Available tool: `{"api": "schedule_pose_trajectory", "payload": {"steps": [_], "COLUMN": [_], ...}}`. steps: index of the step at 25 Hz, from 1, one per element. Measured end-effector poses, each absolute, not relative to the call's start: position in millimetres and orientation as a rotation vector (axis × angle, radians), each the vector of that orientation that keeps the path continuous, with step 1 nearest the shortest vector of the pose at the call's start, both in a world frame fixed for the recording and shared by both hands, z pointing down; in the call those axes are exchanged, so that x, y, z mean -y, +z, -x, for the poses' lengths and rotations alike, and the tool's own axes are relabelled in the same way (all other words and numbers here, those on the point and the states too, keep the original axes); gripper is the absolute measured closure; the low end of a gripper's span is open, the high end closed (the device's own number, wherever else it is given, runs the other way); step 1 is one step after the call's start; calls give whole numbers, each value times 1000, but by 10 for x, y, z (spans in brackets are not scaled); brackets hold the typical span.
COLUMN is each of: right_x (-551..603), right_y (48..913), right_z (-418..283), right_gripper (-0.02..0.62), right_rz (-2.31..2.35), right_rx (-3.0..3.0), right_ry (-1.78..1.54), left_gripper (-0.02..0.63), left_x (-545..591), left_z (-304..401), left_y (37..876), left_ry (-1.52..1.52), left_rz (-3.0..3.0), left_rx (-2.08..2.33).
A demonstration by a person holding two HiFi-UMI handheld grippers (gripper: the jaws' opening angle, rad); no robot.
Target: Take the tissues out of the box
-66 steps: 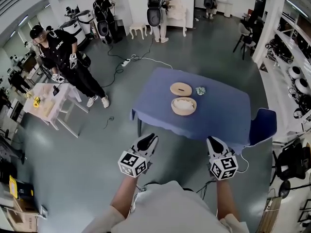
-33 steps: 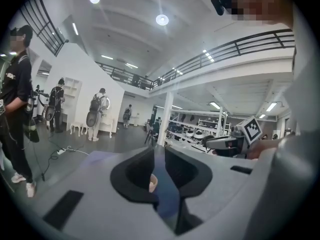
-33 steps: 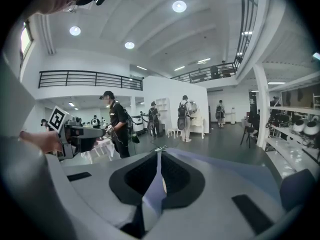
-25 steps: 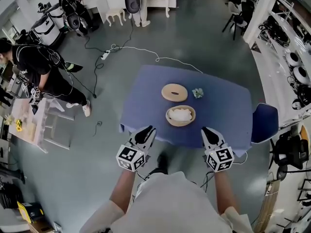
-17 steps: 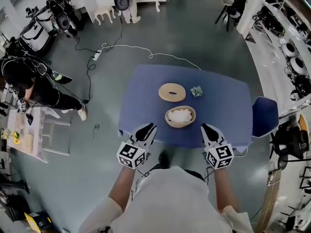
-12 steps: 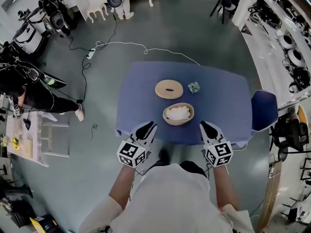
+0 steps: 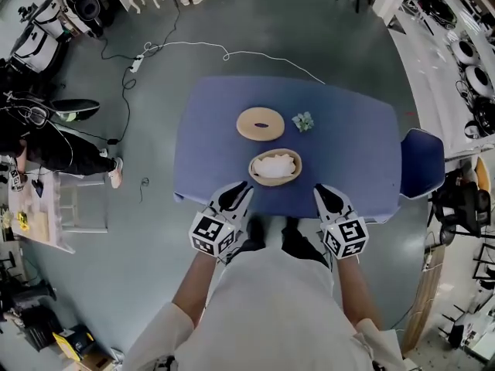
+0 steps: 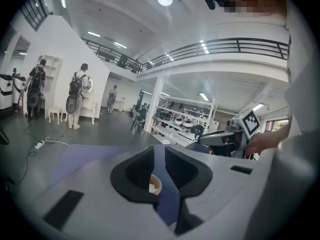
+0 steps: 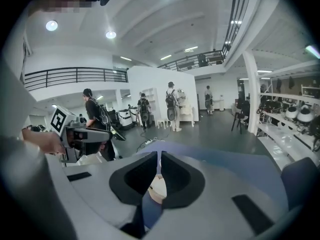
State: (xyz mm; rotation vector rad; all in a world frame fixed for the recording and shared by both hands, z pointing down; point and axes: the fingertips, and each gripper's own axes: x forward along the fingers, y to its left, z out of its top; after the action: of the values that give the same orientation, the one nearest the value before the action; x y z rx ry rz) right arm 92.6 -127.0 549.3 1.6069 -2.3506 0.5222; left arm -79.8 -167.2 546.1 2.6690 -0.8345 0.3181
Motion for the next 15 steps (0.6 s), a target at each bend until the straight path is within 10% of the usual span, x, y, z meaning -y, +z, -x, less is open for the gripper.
{"api": "schedule_pose_trajectory", "payload": {"steps": [15], "right_x": [1906], "right_y": [6164], "right_z": [-1333], "right_gripper": [549], "right_rz": [-1383], "right_rx": [2345], "right_ry": [656], "left_gripper": [529], "left_x": [2190], "left_z": [109], "left_y": [6499], "left_ry": [669], "left_rz": [-2591], "left_rx": [814]}}
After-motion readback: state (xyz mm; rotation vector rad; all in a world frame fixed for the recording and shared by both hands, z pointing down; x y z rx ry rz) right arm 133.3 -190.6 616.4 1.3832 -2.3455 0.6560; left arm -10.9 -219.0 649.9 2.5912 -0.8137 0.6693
